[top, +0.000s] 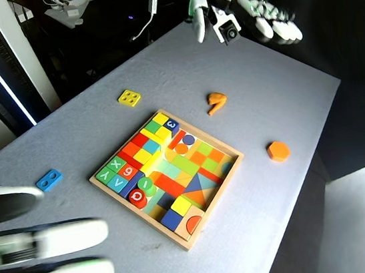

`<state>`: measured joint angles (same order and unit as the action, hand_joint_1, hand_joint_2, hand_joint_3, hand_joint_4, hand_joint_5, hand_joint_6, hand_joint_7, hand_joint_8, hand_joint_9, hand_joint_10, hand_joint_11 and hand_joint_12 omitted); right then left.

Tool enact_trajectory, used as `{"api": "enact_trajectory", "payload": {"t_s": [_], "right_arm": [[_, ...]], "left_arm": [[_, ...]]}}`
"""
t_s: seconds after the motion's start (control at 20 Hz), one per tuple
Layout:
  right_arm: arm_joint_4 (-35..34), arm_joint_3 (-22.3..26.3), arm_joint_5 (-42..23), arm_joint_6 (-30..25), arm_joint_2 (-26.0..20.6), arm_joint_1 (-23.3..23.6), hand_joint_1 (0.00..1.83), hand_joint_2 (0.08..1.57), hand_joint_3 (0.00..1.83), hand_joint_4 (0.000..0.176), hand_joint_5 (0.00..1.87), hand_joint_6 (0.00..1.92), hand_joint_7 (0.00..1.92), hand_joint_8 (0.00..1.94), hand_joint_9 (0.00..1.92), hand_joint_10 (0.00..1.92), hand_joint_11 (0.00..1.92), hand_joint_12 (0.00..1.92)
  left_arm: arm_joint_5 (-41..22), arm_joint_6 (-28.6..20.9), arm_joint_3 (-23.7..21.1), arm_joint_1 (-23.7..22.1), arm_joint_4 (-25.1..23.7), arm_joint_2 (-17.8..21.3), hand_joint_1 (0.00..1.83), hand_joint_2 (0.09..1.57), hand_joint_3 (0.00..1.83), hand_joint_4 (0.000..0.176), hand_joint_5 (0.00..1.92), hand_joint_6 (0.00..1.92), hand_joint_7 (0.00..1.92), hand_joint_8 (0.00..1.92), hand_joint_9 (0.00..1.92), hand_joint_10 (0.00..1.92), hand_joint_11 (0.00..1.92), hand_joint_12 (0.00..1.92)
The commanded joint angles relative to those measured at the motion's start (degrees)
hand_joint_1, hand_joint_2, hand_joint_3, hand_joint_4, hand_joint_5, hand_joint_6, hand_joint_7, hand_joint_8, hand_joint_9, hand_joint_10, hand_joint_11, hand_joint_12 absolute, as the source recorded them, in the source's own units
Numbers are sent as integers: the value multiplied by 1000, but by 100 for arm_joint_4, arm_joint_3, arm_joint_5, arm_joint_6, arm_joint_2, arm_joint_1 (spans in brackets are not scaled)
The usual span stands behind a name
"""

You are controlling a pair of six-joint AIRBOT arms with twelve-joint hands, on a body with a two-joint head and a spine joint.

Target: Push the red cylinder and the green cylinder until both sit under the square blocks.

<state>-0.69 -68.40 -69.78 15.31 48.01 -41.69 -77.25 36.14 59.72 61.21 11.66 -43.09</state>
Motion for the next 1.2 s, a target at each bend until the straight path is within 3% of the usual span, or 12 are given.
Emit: {"api": "enact_trajectory", "payload": {"t_s": [0.0, 0.2, 0.35, 0.45, 0.5, 0.55, 0.65, 0.75, 0.85, 0.95, 1.0, 1.15], "right_arm": [[-216, 32, -845, -15, -57, 11, 669, 1306, 0, 60, 49, 2, 243, 21, 119, 223, 0, 1127], [-237, 162, -1124, 74, -178, -37, 828, 1315, 0, 100, 92, 26, 237, 6, 127, 153, 0, 920], [-214, 305, -1290, 210, -311, -61, 764, 1384, 25, 154, 15, 2, 40, 0, 47, 92, 0, 516], [-252, 321, -1355, 214, -321, -115, 543, 1417, 37, 89, 80, 31, 108, 19, 123, 108, 0, 719], [-376, 331, -1383, 214, -323, -227, 352, 1470, 58, 22, 125, 51, 164, 35, 164, 123, 0, 822], [-580, 341, -1454, 211, -323, -402, 163, 1491, 61, 0, 168, 69, 206, 43, 188, 132, 0, 948], [-1111, 382, -1898, 131, -323, -947, 6, 1436, 17, 0, 190, 80, 260, 45, 228, 159, 0, 1152], [-1427, 465, -2307, 136, -379, -1301, 0, 1396, 0, 4, 16, 9, 111, 5, 138, 123, 0, 979], [-1447, 600, -2460, 300, -522, -1342, 52, 1362, 0, 119, 0, 0, 122, 11, 196, 149, 0, 998], [-1382, 622, -2574, 410, -544, -1334, 118, 1327, 0, 136, 0, 0, 72, 3, 211, 163, 0, 1150], [-1337, 690, -2724, 437, -599, -1336, 166, 1262, 0, 125, 65, 19, 136, 6, 226, 264, 0, 1279], [-1299, 863, -2950, 666, -756, -1397, 47, 1389, 23, 35, 305, 202, 520, 148, 322, 874, 72, 1556]], "left_arm": [[-921, -30, -29, -4, 133, 80, 176, 1265, 0, 153, 75, 1, 200, 0, 213, 2, 0, 455], [-1333, -27, -215, 80, -36, 281, 462, 1227, 5, 167, 61, 0, 168, 1, 206, 1, 71, 275], [-1632, 29, -320, 89, -102, 402, 378, 1177, 13, 118, 1, 0, 86, 2, 214, 3, 234, 67], [-1770, 32, -337, 99, -112, 443, 608, 1163, 0, 82, 1, 0, 117, 8, 238, 7, 259, 61], [-1826, 32, -347, 98, -130, 474, 677, 1166, 0, 90, 0, 0, 91, 1, 213, 1, 247, 51], [-1884, 44, -369, 97, -152, 521, 595, 1167, 0, 89, 0, 0, 54, 0, 202, 0, 280, 63], [-1974, 101, -408, 61, -202, 580, 318, 1244, 9, 54, 51, 5, 62, 5, 140, 5, 196, 30], [-2029, 155, -435, 26, -249, 605, 344, 1332, 4, 53, 196, 10, 224, 9, 269, 8, 262, 78], [-2089, 170, -459, 9, -291, 646, 274, 1398, 14, 35, 279, 9, 298, 3, 347, 6, 325, 141], [-2108, 192, -444, -8, -319, 643, 428, 1390, 0, 34, 226, 8, 275, 3, 353, 3, 339, 172], [-2131, 198, -445, -38, -343, 658, 330, 1402, 5, 12, 253, 16, 273, 3, 345, 0, 341, 188], [-2225, 270, -494, -77, -382, 753, 301, 1411, 0, 6, 268, 0, 273, 0, 342, 0, 203, 516]]}}
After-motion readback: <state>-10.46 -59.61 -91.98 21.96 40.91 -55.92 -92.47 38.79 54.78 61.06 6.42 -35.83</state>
